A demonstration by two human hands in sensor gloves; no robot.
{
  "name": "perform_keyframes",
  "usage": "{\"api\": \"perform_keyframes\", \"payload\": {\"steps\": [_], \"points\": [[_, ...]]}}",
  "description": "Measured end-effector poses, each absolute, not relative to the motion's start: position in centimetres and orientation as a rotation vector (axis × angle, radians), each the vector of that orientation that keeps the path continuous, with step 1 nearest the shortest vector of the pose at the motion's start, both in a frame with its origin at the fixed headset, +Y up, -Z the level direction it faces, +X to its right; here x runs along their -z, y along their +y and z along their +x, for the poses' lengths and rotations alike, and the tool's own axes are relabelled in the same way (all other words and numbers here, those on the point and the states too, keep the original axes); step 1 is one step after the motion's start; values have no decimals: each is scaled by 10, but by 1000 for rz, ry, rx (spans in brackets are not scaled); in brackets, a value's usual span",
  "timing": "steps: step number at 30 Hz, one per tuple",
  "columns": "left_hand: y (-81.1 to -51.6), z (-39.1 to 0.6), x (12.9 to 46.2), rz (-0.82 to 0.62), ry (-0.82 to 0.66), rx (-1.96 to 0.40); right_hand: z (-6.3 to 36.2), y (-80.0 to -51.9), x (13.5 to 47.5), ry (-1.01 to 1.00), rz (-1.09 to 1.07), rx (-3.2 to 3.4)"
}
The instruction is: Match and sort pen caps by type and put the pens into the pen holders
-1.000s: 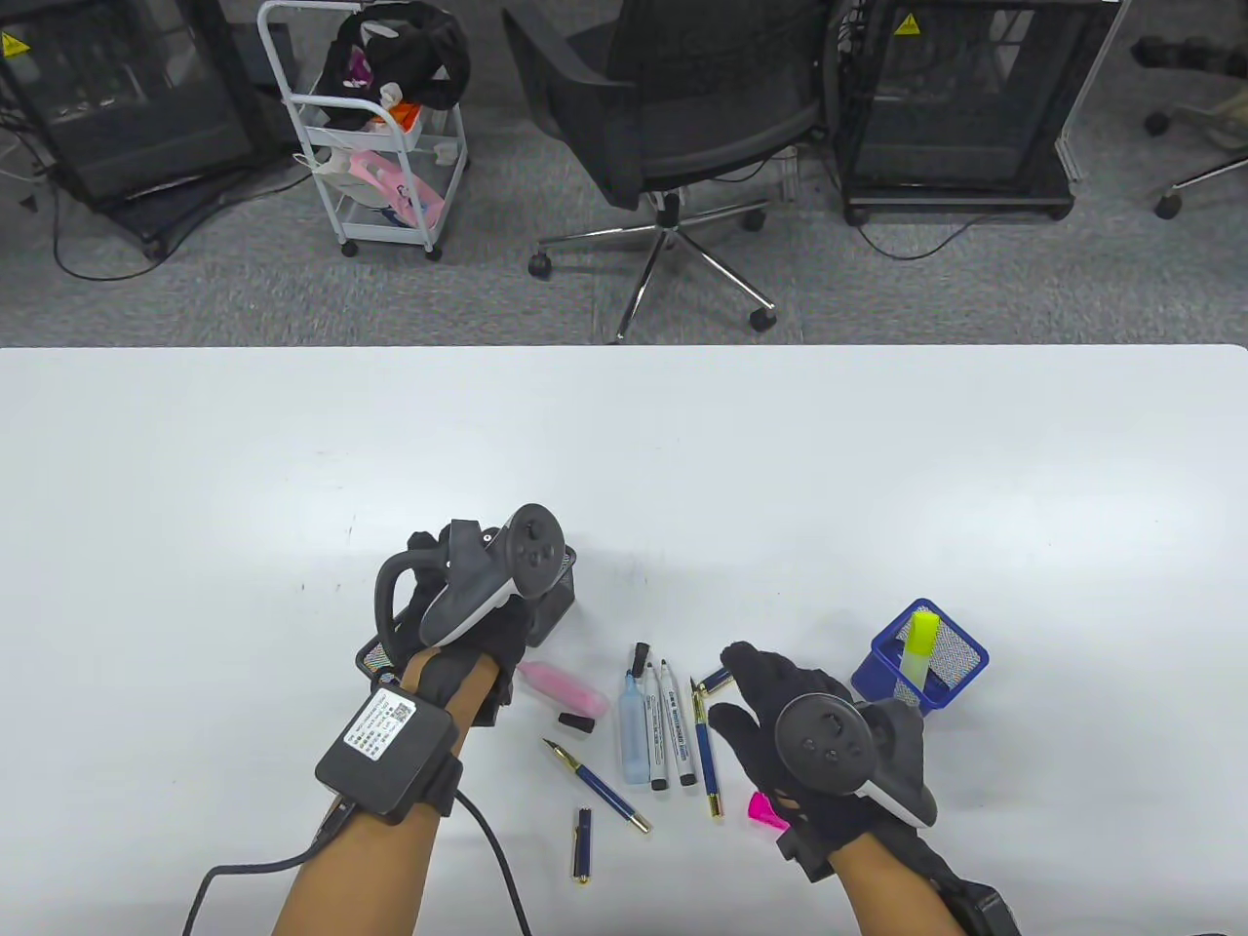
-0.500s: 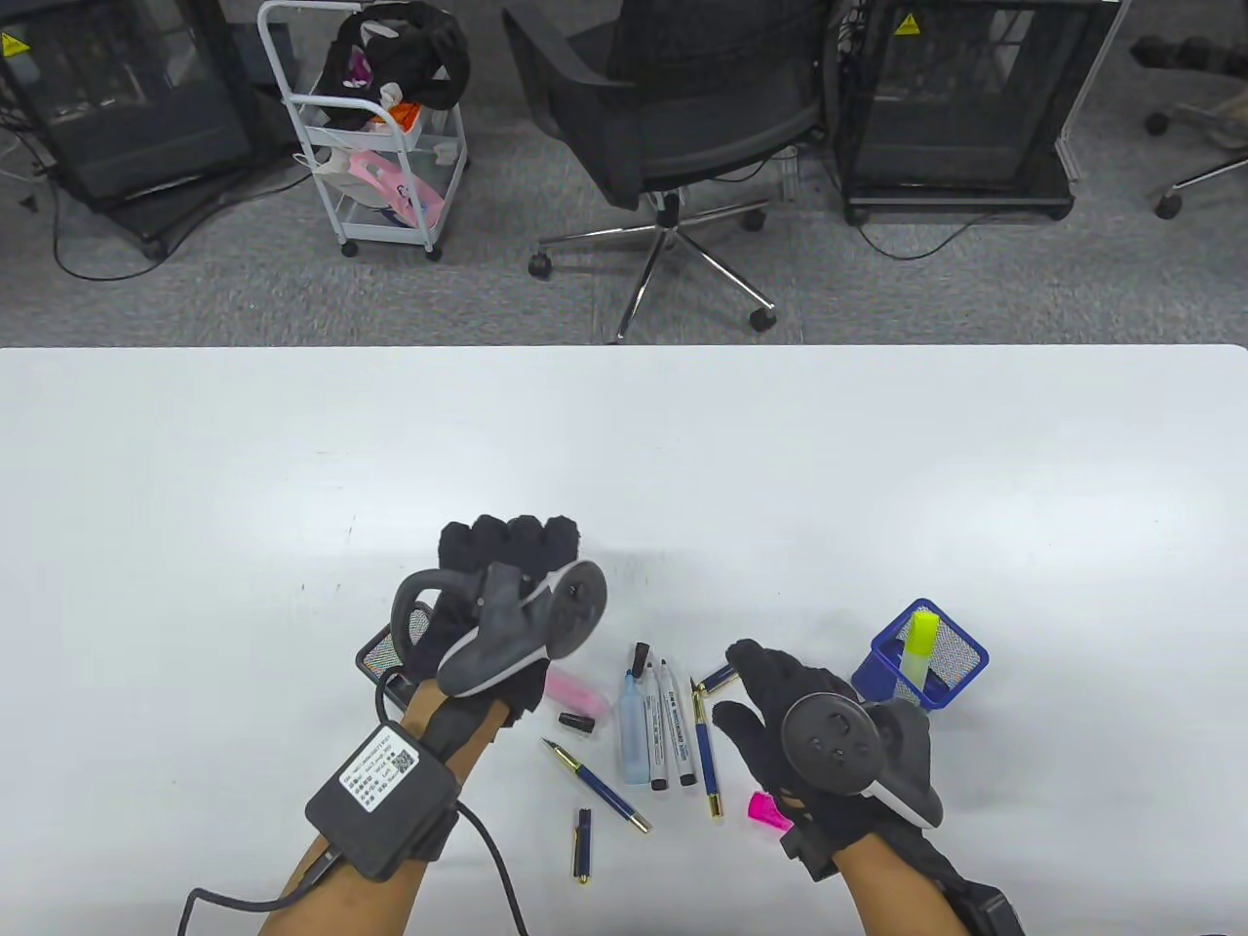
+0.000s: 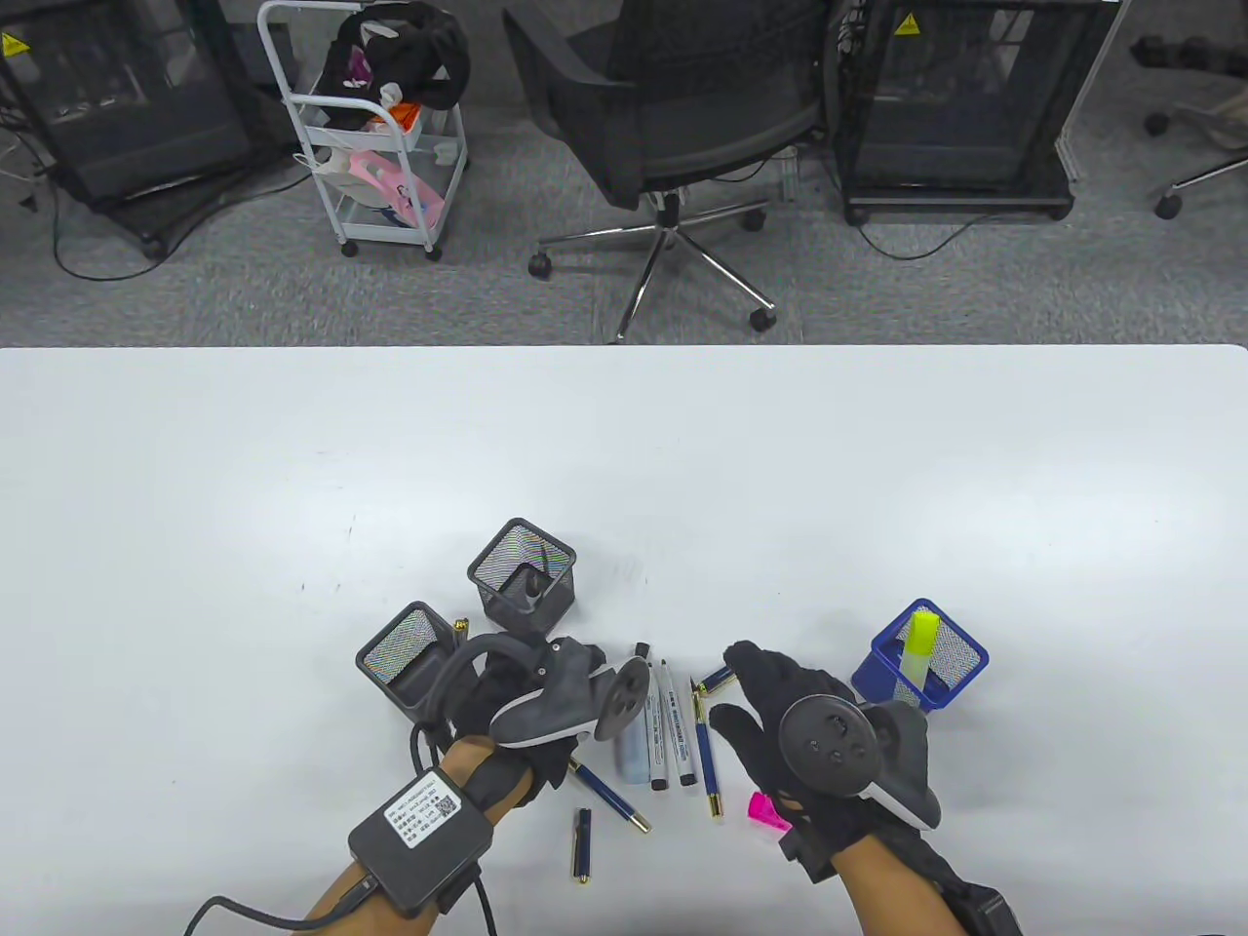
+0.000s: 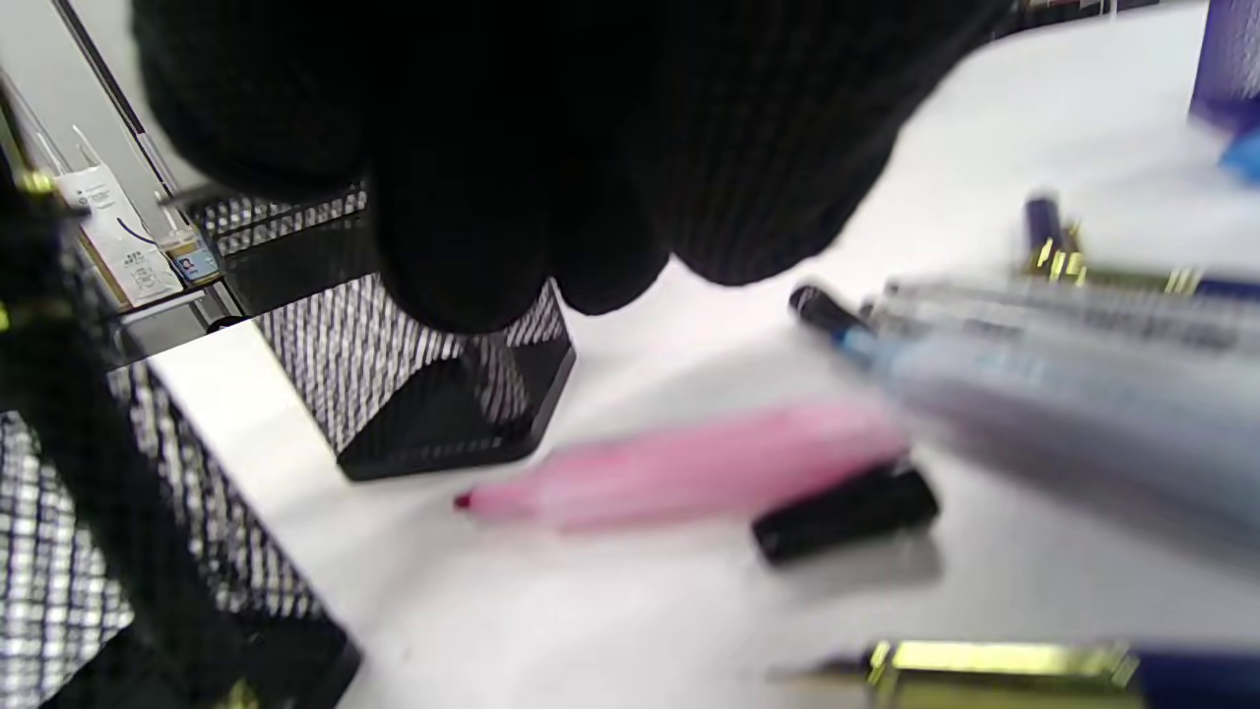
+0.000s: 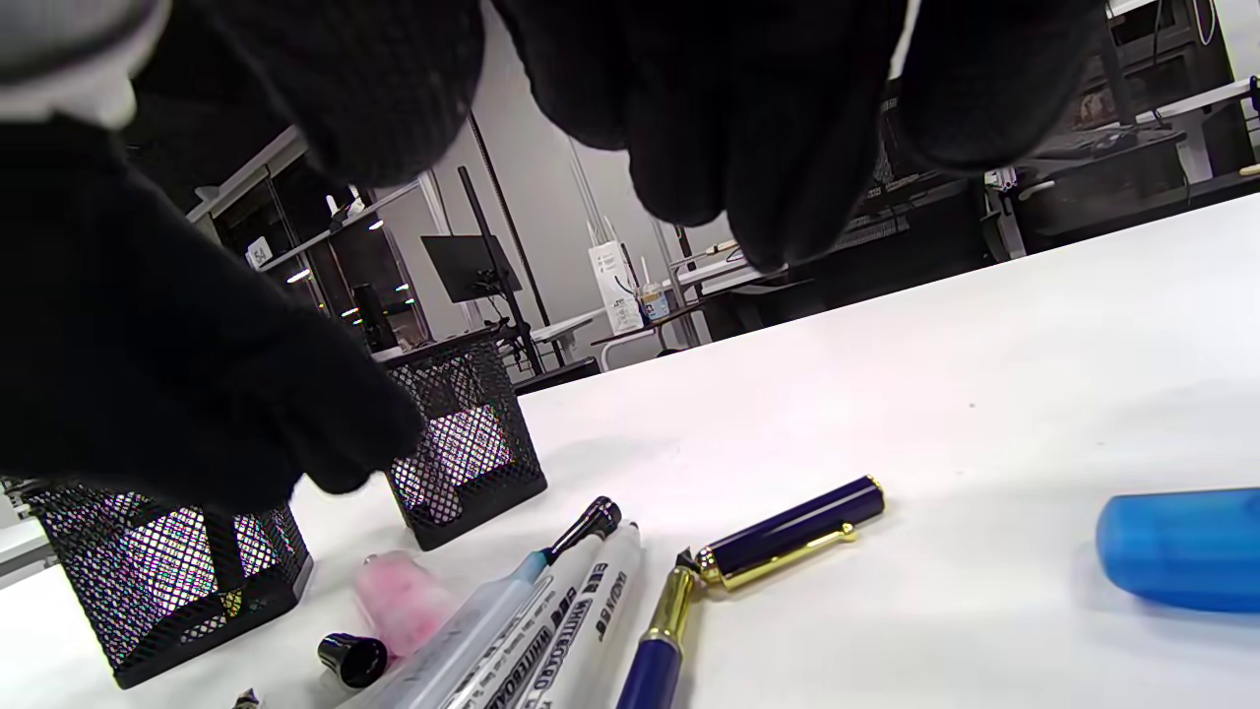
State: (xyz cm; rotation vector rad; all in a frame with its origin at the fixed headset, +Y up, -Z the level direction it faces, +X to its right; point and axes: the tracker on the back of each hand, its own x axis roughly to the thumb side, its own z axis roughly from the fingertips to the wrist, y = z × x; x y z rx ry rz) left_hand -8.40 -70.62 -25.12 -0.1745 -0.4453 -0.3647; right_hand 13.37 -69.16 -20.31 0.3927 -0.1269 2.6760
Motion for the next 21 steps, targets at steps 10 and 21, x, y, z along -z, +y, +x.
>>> {"api": "perform_keyframes", "payload": {"steps": [10,21], "points": [[-740,-71,253,-114,-458,548,134,-692,203,-122,391,-2679],[-750,-69,260,-114,-513,598,136,-692,204,-118,384,-2679]]}}
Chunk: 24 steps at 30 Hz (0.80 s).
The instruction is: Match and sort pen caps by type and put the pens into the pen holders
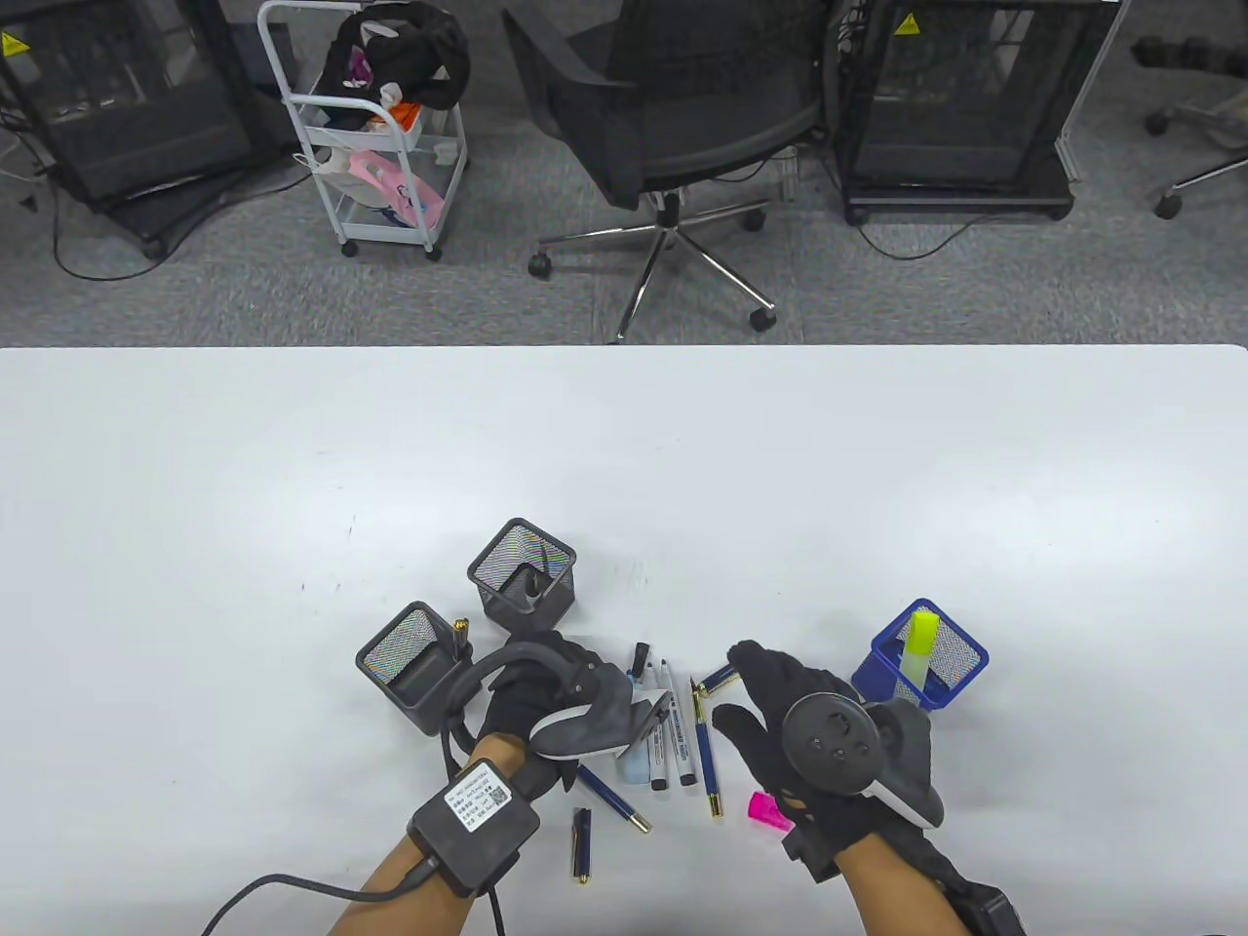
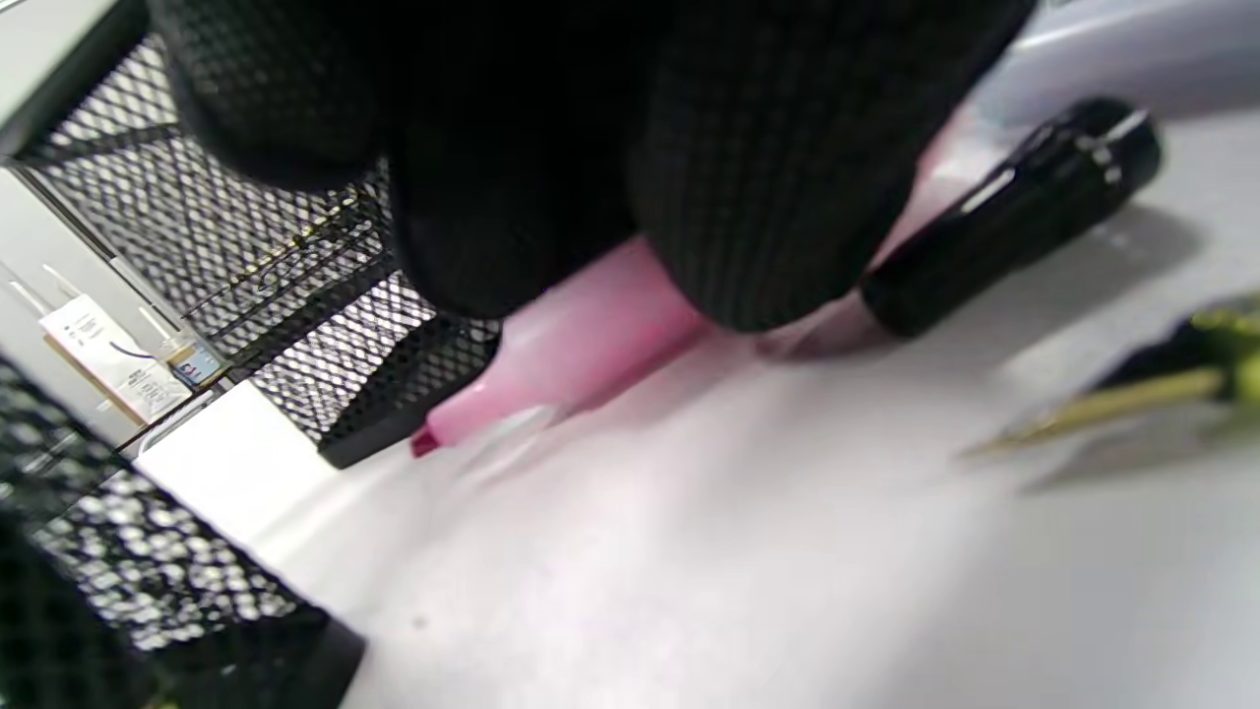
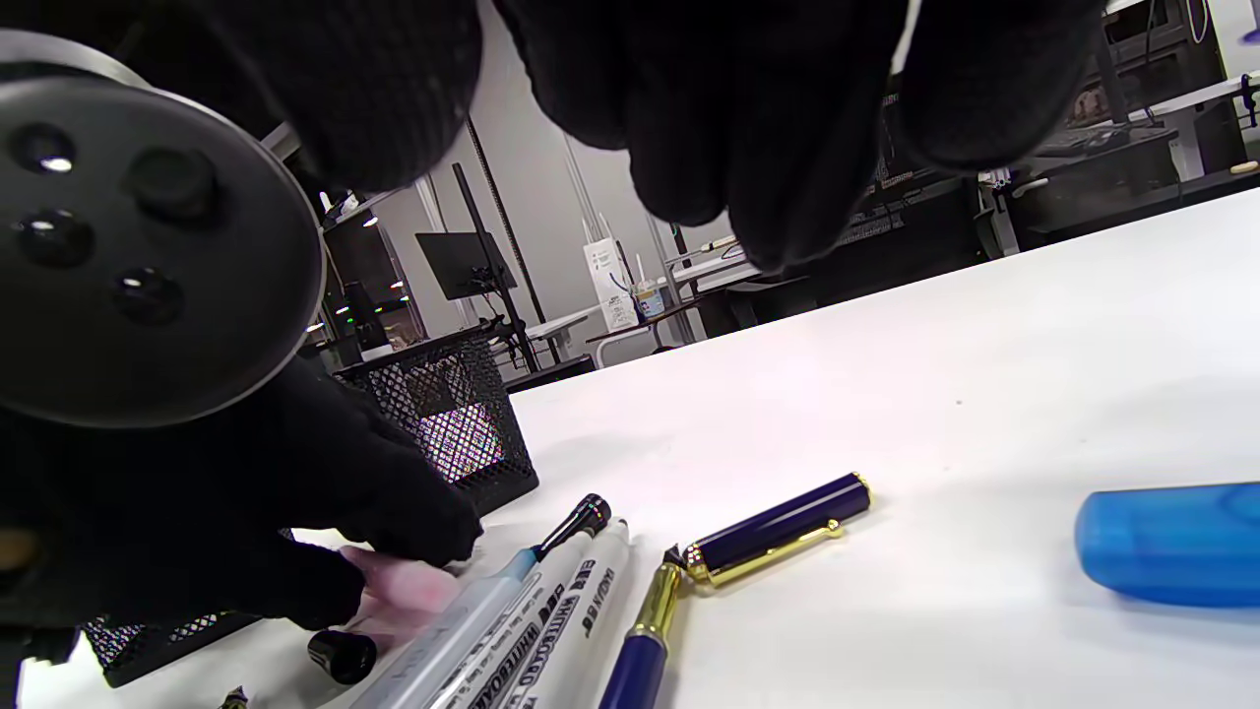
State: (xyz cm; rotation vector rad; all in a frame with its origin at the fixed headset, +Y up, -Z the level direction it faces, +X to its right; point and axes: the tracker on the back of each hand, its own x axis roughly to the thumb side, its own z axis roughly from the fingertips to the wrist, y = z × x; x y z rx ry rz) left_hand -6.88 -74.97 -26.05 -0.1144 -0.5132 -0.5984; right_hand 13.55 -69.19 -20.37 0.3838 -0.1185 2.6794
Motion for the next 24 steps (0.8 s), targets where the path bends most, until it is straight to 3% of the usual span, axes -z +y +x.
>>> {"api": "perform_keyframes", "payload": {"steps": [9,15,19,24], "points": [[-747,-66,260,-76,-526,570,135,-692,205,-108,381,-2684],[-712,-67,248,31,-547,441,137,-692,206,-108,373,-2684],[-674,-81,241,62,-521,164,137,-692,206,-108,371,-2684],[-645,-106,233,-21,-536,-199,137,-692,206,-102,372,-2683]]}}
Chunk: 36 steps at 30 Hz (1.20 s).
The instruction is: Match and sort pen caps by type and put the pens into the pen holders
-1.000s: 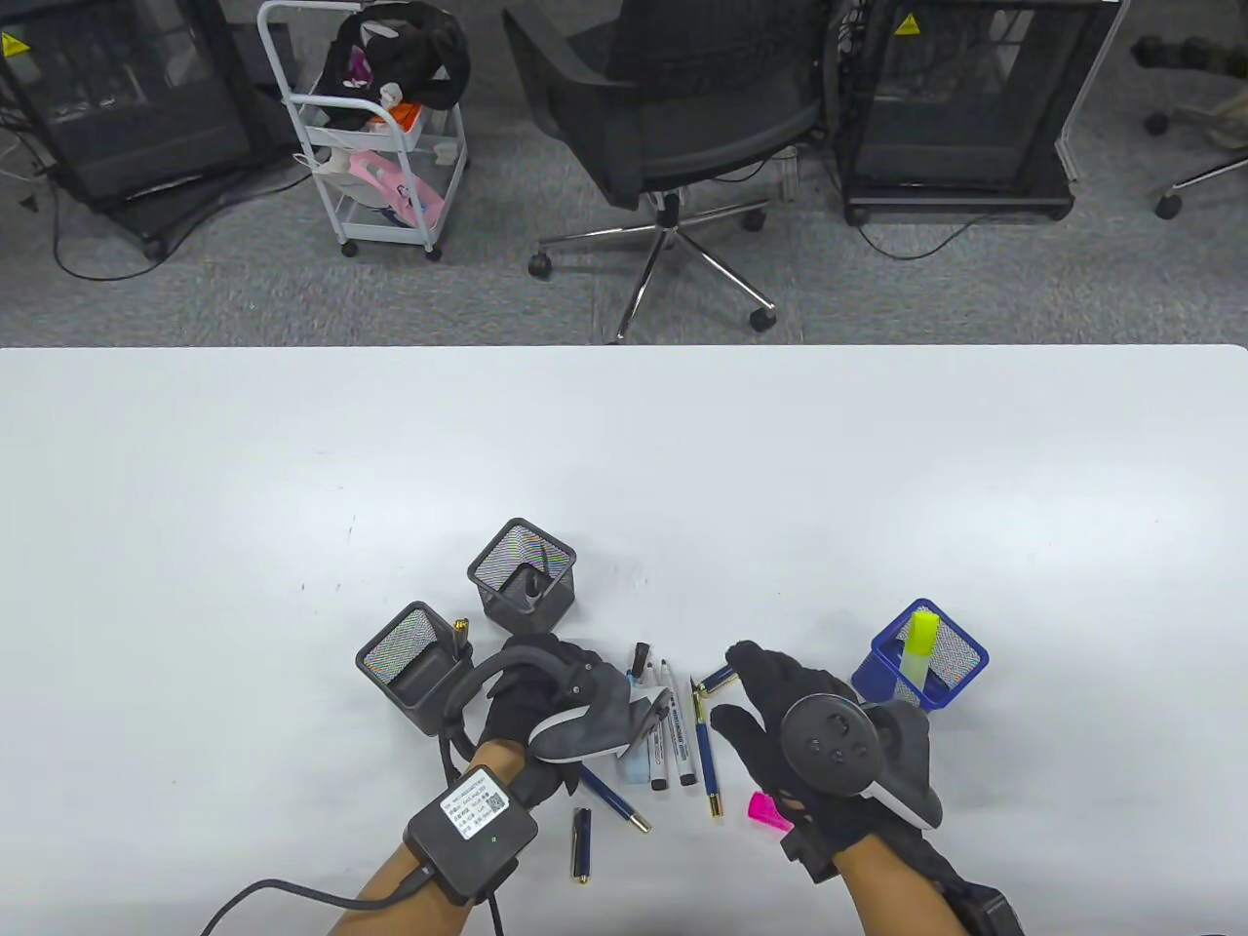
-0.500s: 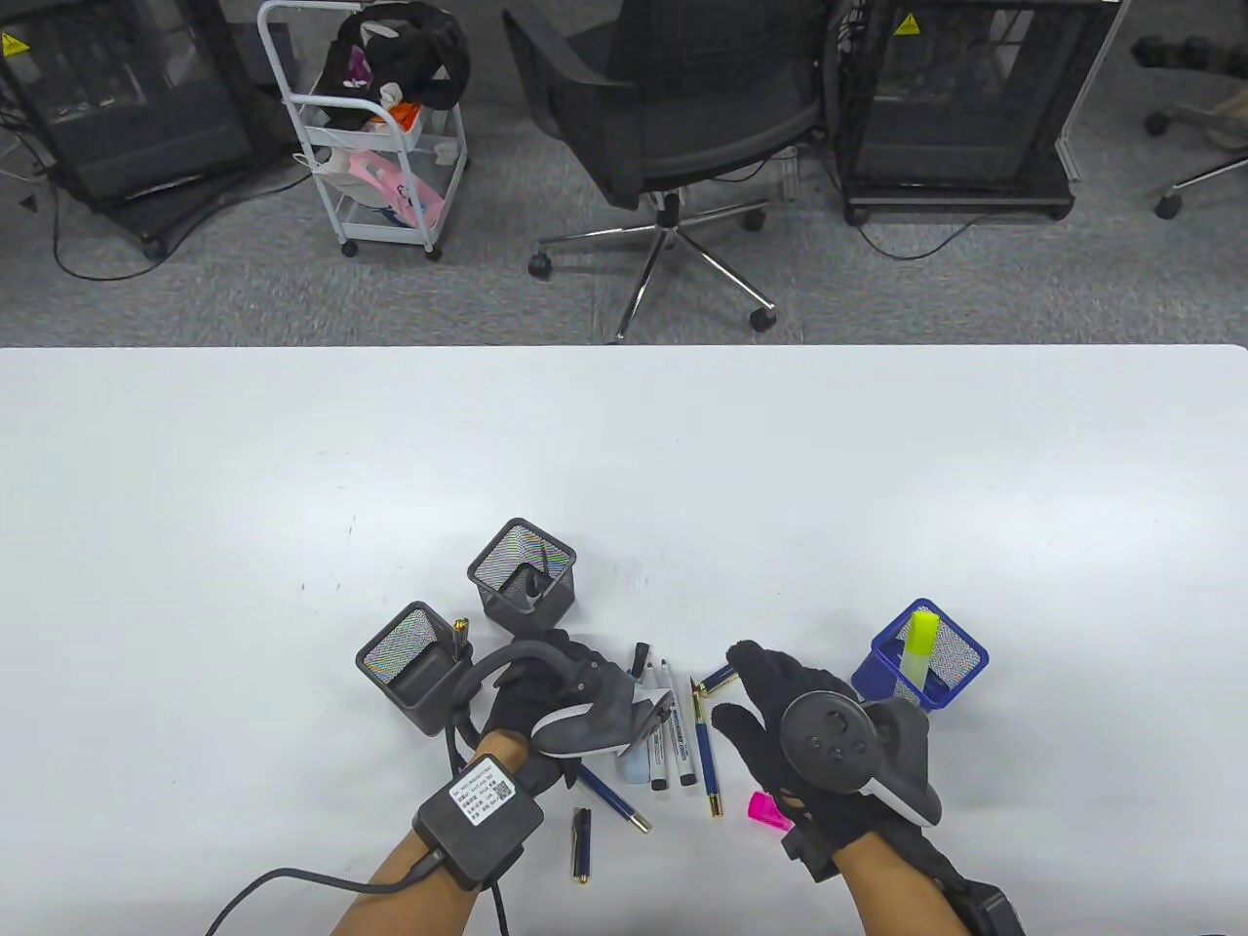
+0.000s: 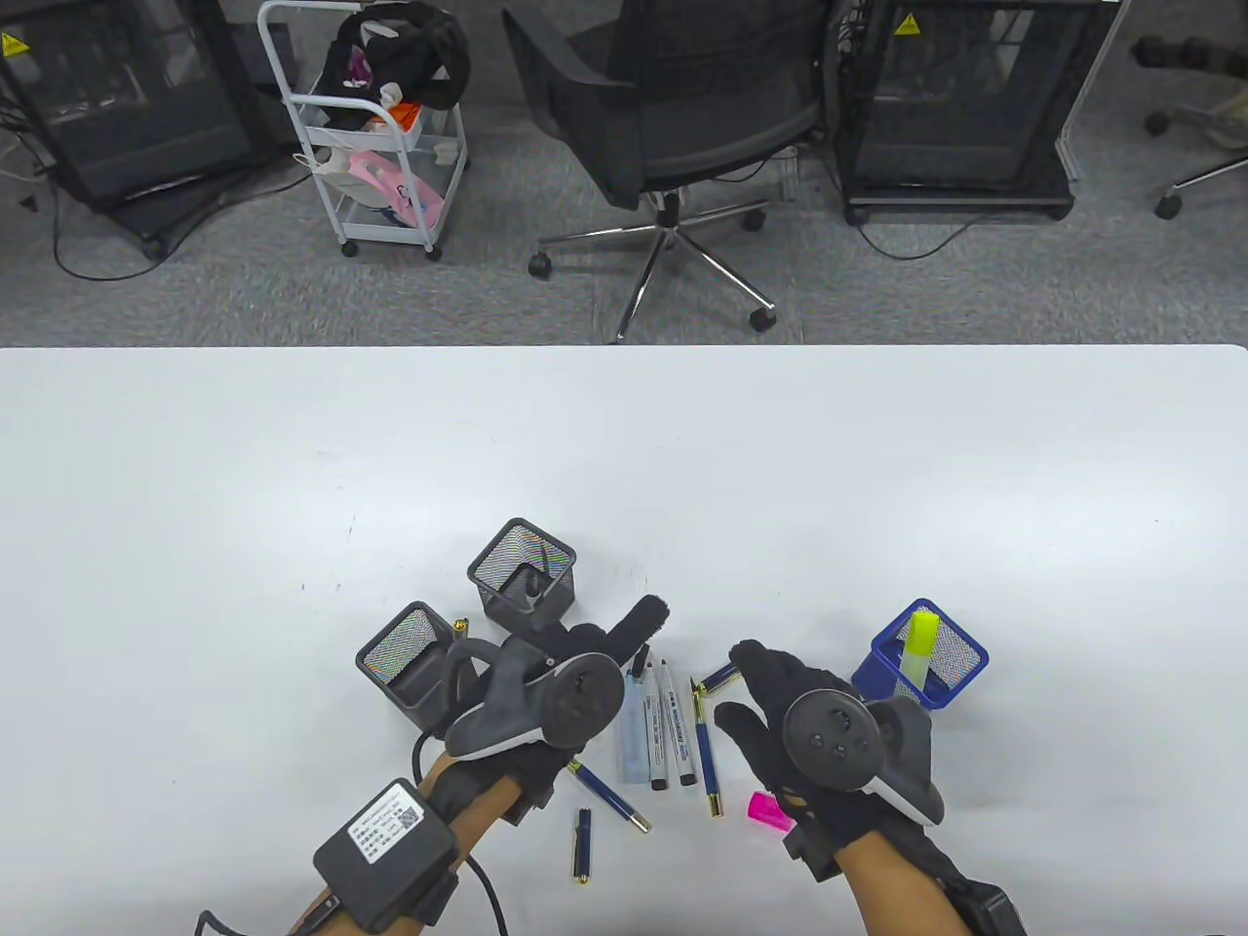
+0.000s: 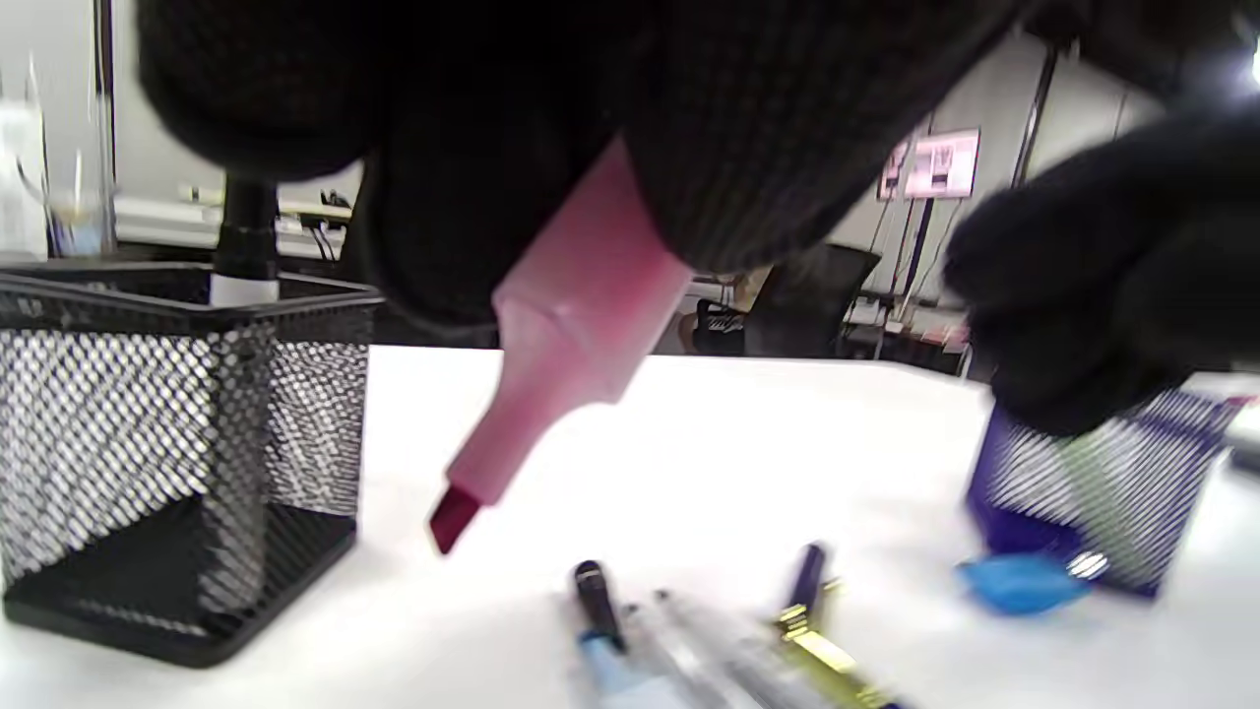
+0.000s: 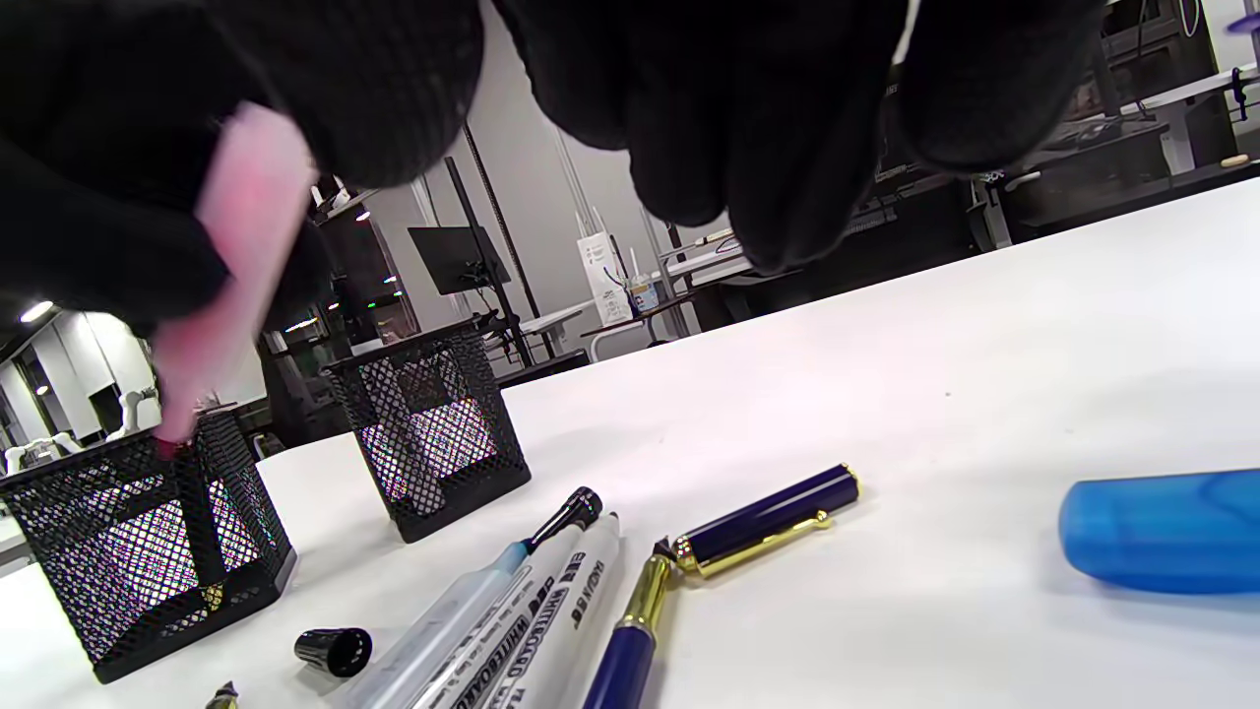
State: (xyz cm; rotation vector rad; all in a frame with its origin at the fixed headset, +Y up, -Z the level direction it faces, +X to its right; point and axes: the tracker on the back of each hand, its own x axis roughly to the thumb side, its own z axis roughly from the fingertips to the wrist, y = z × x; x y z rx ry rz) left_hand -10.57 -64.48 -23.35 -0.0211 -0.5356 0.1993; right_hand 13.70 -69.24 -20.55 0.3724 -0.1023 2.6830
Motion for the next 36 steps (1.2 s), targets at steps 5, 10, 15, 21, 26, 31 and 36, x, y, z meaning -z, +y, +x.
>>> {"api": "perform_keyframes", "payload": {"steps": [5,10,15,21,26,31,36], "points": [[-642,-129,221,-5,-537,-332,138,-692,205,-95,378,-2684],[-655,-156,210,11,-477,-491,138,-689,204,78,395,-2766],[-676,-173,207,-78,-437,-659,134,-696,204,426,371,-2877],[-691,-182,208,-153,-422,-684,122,-717,207,724,337,-2965],[-694,-180,206,-170,-434,-682,106,-733,206,872,354,-3076],[-695,-179,204,-191,-437,-691,94,-748,203,966,355,-3192],[-696,-176,201,-193,-452,-692,89,-757,204,972,333,-3279]]}}
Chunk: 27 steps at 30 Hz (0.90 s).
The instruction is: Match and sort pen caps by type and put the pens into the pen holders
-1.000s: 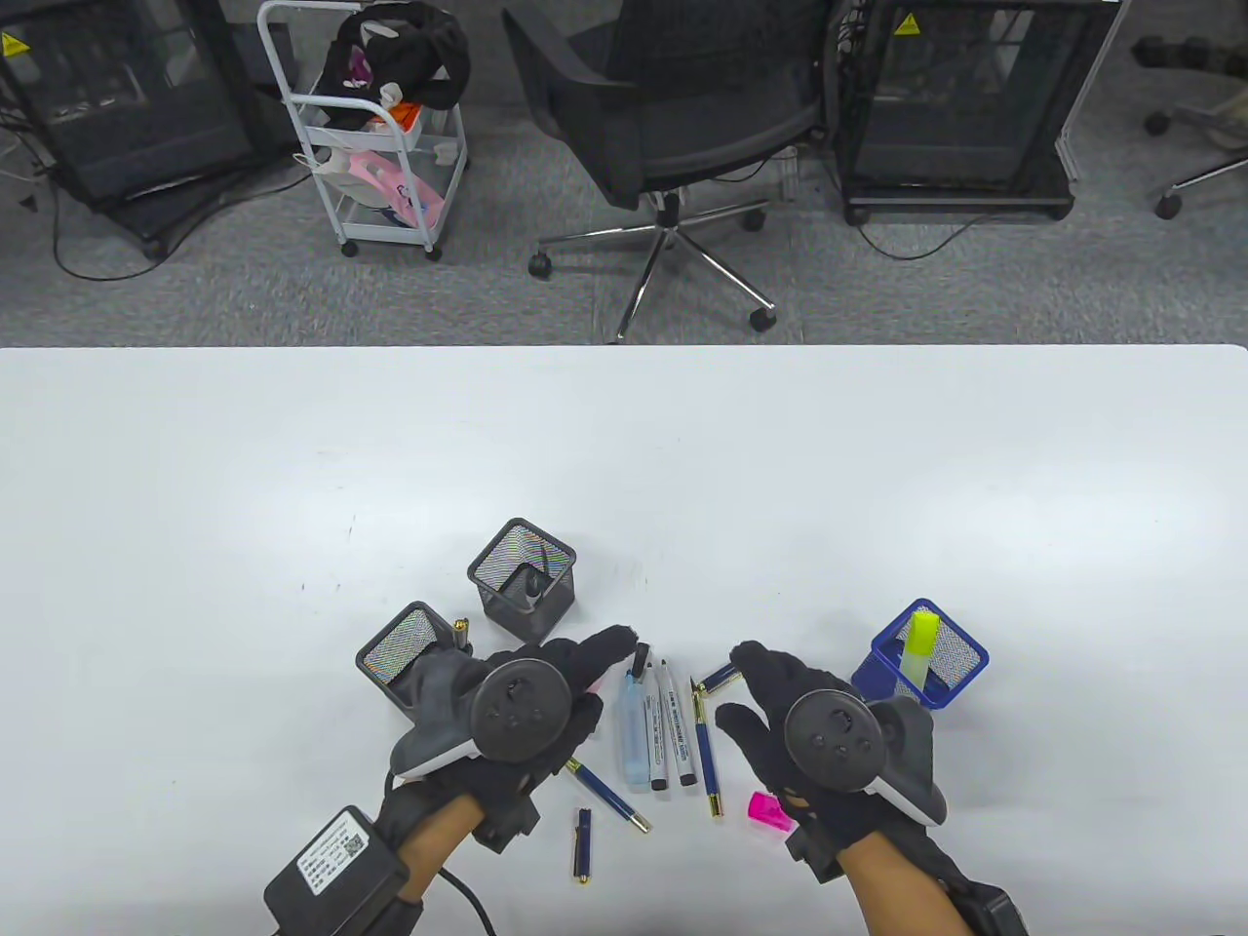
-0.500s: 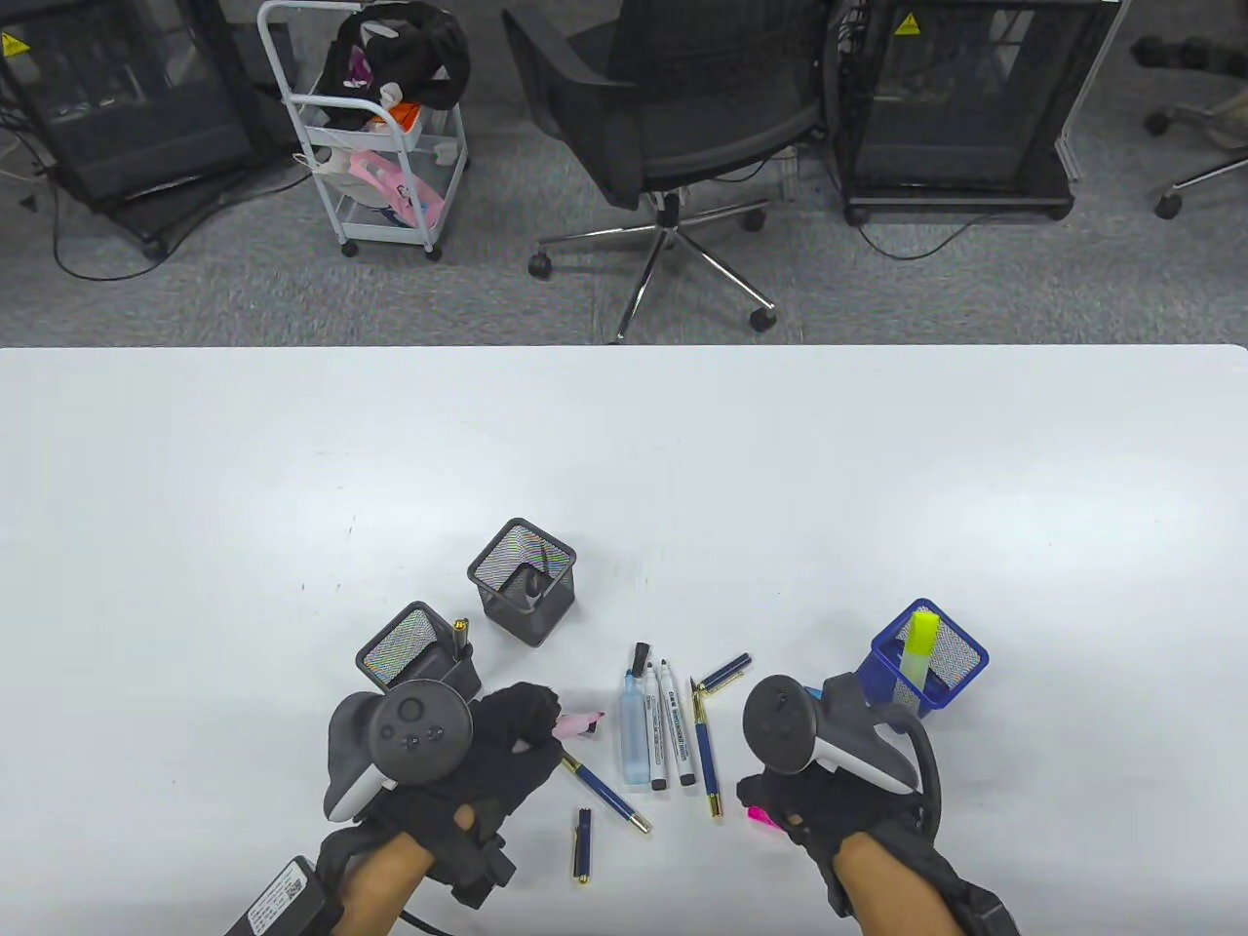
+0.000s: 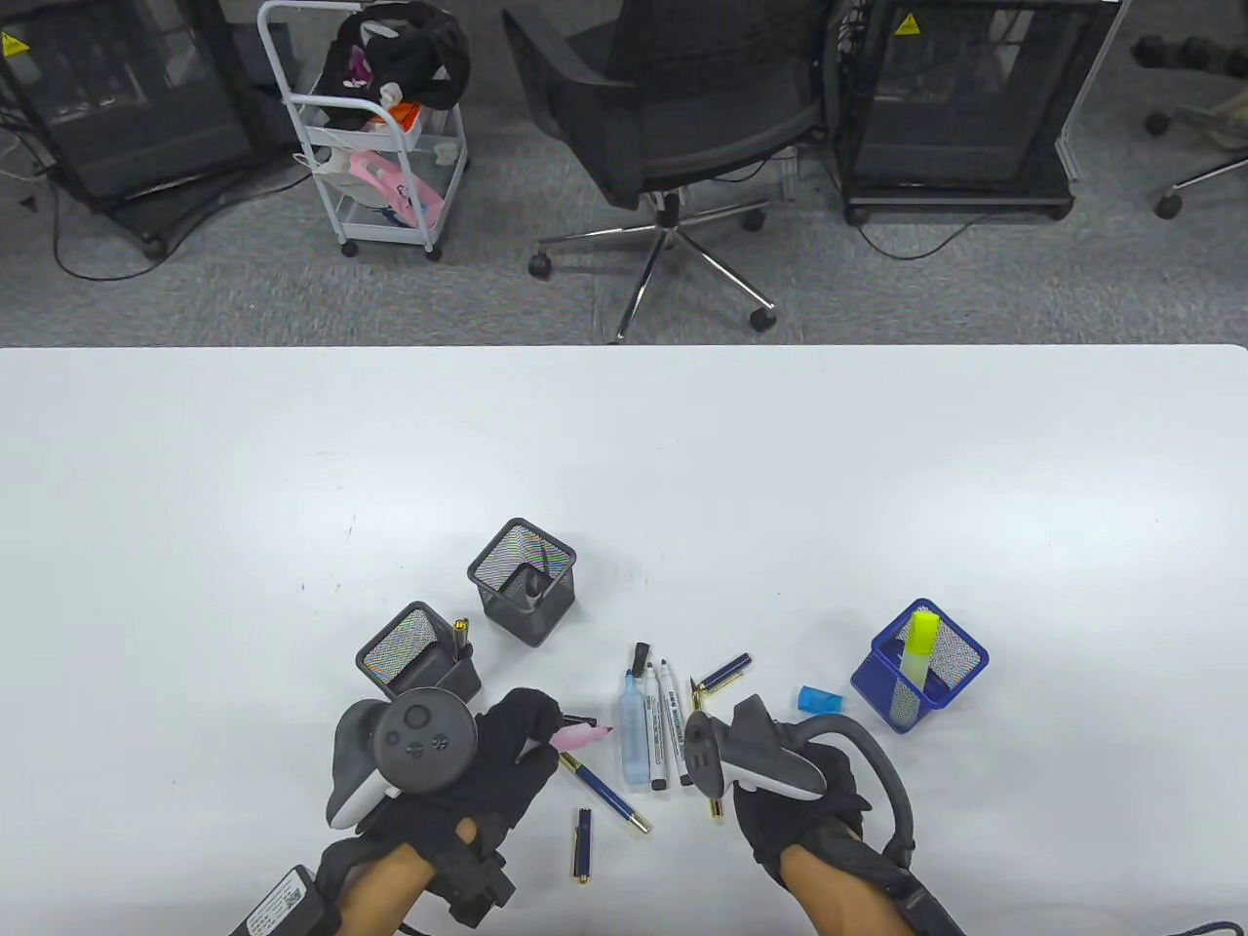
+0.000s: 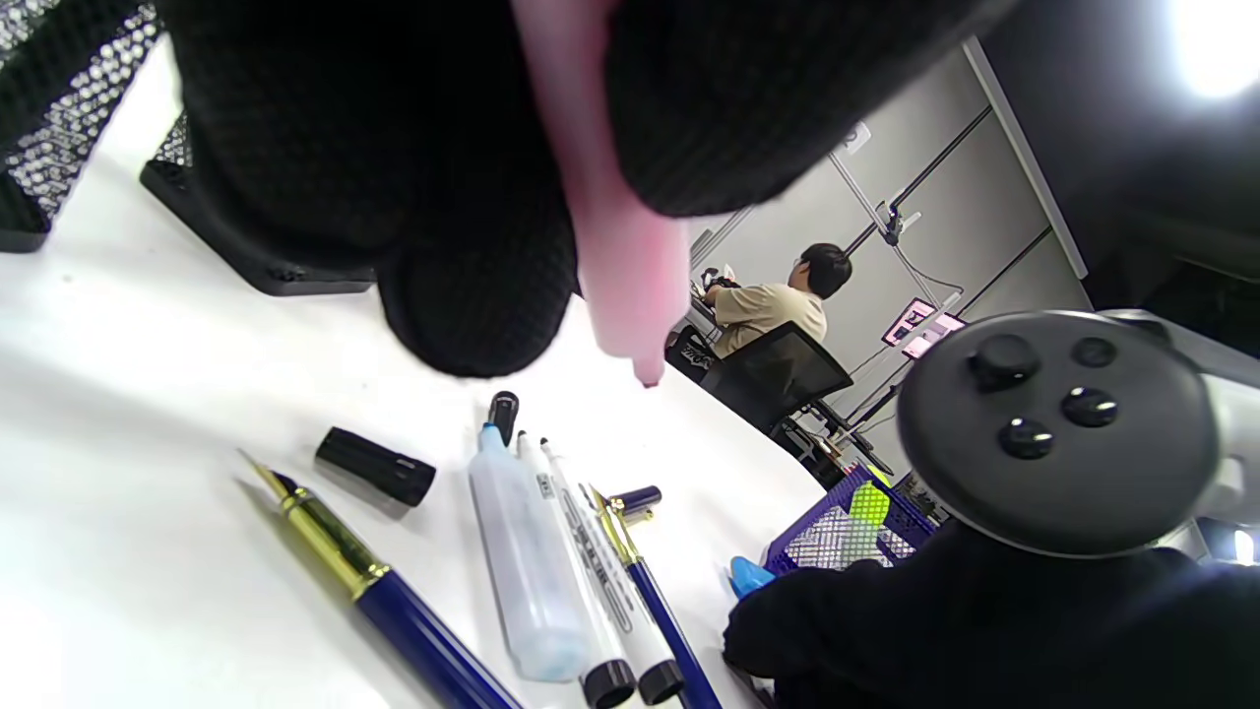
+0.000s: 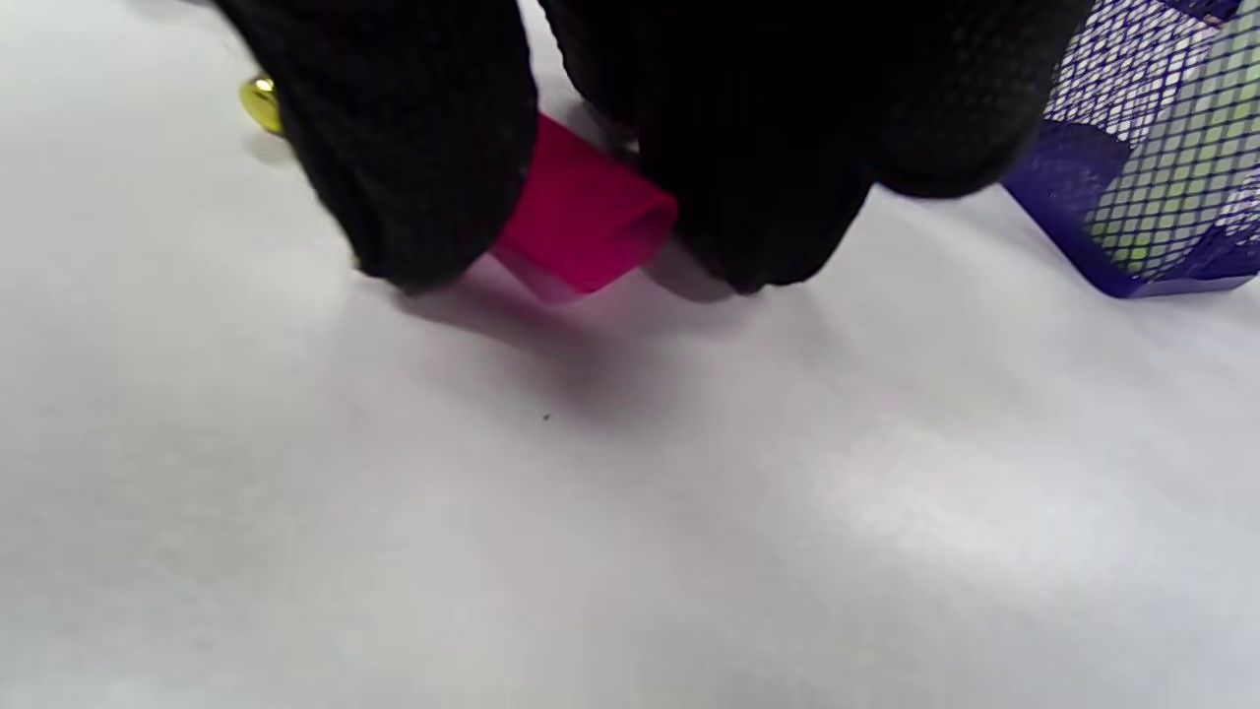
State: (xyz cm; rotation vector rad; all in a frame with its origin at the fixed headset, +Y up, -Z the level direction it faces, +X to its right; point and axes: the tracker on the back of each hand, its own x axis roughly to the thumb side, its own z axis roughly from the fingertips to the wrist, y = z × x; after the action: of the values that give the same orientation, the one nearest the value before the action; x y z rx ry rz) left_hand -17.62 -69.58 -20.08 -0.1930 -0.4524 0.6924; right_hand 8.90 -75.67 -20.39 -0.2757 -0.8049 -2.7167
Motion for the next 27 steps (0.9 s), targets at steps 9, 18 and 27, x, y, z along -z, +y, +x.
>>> {"api": "perform_keyframes", "payload": {"steps": [9,18,27], "points": [[-698,-175,198,-180,-454,-673,100,-739,206,-765,-299,2833],[-700,-172,197,-147,-464,-759,128,-703,204,-212,-472,3747],[-702,-174,196,-147,-461,-924,130,-718,208,-522,-402,4123]]}}
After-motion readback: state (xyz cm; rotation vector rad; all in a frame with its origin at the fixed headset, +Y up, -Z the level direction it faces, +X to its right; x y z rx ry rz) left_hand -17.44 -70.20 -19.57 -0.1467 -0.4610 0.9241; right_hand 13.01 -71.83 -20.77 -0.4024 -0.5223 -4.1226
